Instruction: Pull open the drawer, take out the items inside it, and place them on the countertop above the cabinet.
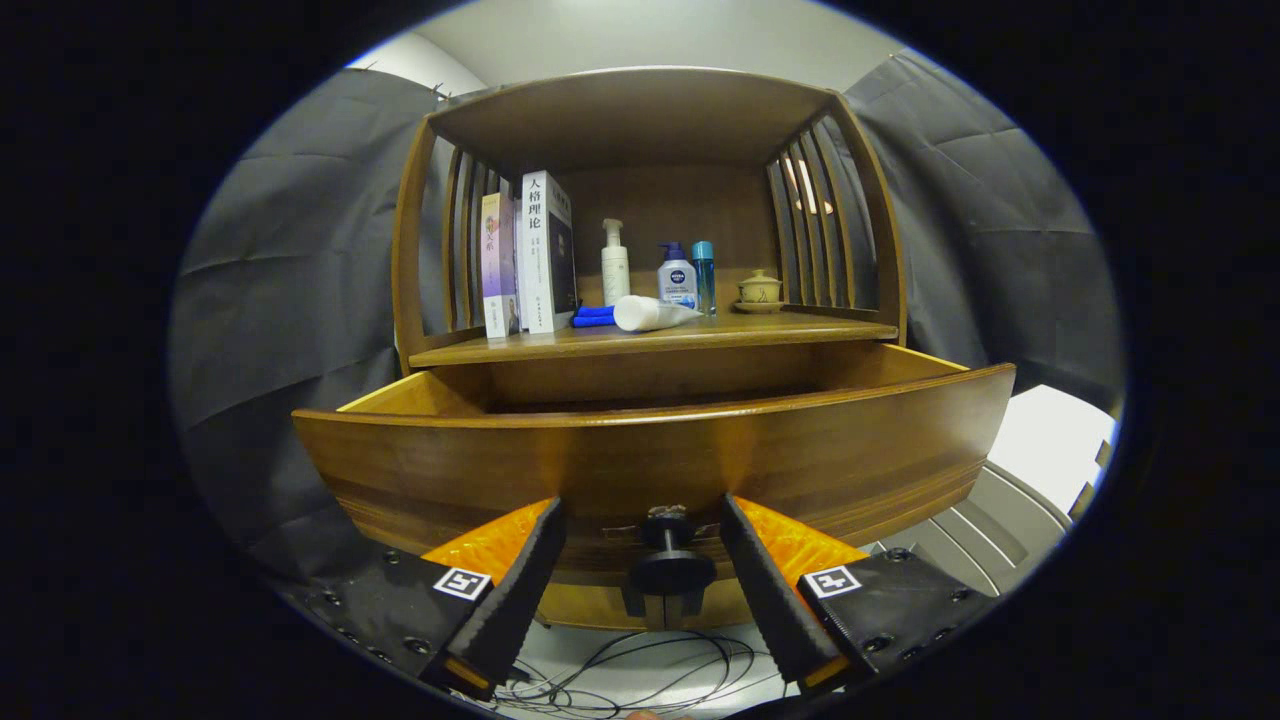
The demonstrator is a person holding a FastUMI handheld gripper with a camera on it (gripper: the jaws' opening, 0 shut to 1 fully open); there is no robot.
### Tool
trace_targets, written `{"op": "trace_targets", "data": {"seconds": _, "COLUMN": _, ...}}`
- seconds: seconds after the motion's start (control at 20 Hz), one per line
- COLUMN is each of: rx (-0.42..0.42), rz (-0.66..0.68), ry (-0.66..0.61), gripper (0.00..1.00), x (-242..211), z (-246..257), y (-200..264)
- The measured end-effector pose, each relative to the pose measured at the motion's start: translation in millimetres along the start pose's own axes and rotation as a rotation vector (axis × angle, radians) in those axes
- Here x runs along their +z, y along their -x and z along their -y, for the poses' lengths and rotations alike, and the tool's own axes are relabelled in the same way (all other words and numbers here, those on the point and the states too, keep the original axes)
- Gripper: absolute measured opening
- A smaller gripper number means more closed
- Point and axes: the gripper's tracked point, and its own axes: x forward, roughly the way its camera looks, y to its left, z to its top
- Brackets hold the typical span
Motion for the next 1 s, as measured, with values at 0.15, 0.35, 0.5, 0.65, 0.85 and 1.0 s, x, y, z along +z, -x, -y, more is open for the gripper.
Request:
{"op": "trace_targets", "data": {"seconds": 0.15, "rx": 0.001, "rz": -0.02, "ry": -0.021, "gripper": 0.98, "x": -1, "z": -2, "y": -20}}
{"op": "trace_targets", "data": {"seconds": 0.35, "rx": -0.003, "rz": -0.029, "ry": -0.022, "gripper": 0.98, "x": 7, "z": 1, "y": -48}}
{"op": "trace_targets", "data": {"seconds": 0.5, "rx": -0.001, "rz": -0.029, "ry": -0.017, "gripper": 0.98, "x": 11, "z": 1, "y": -67}}
{"op": "trace_targets", "data": {"seconds": 0.65, "rx": 0.0, "rz": -0.028, "ry": -0.009, "gripper": 0.98, "x": 18, "z": 1, "y": -89}}
{"op": "trace_targets", "data": {"seconds": 0.85, "rx": -0.005, "rz": -0.029, "ry": 0.023, "gripper": 0.96, "x": 27, "z": 2, "y": -108}}
{"op": "trace_targets", "data": {"seconds": 1.0, "rx": -0.015, "rz": -0.048, "ry": 0.056, "gripper": 0.96, "x": 29, "z": 3, "y": -124}}
